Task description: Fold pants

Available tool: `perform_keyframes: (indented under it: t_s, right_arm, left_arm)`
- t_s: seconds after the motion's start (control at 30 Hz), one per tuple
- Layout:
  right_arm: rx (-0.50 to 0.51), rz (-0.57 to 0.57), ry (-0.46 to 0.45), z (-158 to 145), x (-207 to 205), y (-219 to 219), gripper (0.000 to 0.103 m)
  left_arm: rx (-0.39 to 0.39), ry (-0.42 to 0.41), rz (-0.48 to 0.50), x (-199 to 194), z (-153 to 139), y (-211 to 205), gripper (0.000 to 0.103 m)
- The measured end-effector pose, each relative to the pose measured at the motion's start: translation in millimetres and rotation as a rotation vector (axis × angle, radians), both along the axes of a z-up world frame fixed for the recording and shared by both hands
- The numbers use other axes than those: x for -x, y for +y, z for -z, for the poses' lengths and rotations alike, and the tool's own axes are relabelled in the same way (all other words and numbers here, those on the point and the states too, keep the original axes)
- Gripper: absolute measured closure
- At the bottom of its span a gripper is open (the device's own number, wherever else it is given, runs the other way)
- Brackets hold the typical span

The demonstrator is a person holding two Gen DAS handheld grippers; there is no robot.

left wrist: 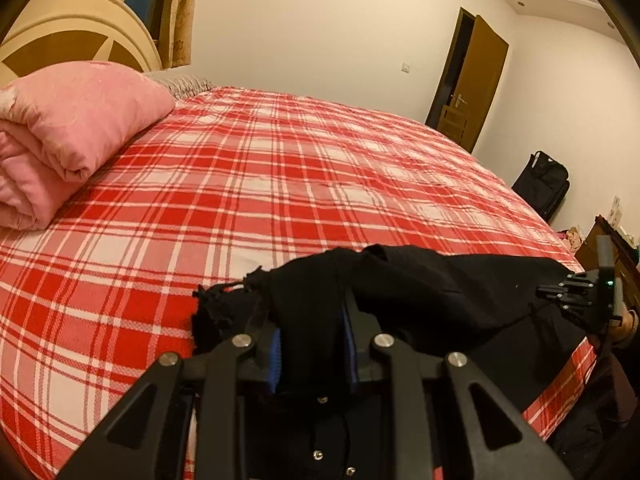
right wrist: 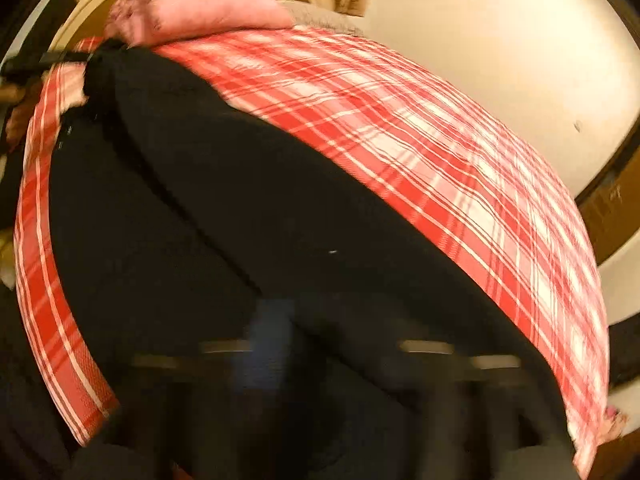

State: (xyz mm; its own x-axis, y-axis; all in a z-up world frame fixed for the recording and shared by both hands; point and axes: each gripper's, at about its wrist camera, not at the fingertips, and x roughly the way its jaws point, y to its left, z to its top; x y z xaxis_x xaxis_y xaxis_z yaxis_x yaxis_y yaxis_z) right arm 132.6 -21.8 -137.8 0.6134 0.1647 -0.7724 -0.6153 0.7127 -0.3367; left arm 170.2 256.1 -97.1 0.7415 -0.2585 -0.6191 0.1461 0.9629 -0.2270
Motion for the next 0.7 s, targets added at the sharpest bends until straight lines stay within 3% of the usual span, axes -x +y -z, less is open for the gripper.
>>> perform_keyframes:
  t_s: [0.03,0.13,0.23,0.27,0.33,0.57,0.7]
  right_arm:
    - [-0.005,-0.018,-0.006,1.7,0.2,3.4,0.023]
    - [0.072,-0.028,-0.041,13.3,-1.7,20.6,0.04]
    - [0.124,-0.036,-0.048,27.2,-12.3,35.9,0.05]
    - [0.152,-0.044,-0.068,33.2,-15.2,41.4,0.062]
    - [0.183,-0.061,-0.107,35.8,-19.2,49.1,0.101]
    - [0.066,-0.079,-0.118,-28.0,21.0,20.6,0.101]
    - [0.089,-0.136,-0.028,-14.7,58.6,9.4,0.101]
  left_arm:
    - [0.0,0.006,-0.003,-1.1,2.1,-0.1,0.078]
    - [0.007,0.006,-0.012,-4.2,3.7,0.2,0.078]
    - [0.008,-0.004,-0.011,-5.5,0.4,0.8,0.078]
    - [0.008,-0.005,-0.009,-5.6,-0.4,1.0,0.078]
    - [0.002,-0.007,-0.003,-6.2,-2.0,0.9,0.078]
    - [-0.018,-0.031,0.009,1.1,-7.3,0.4,0.077]
    - [-0.033,-0.073,0.056,23.2,-7.0,5.7,0.076]
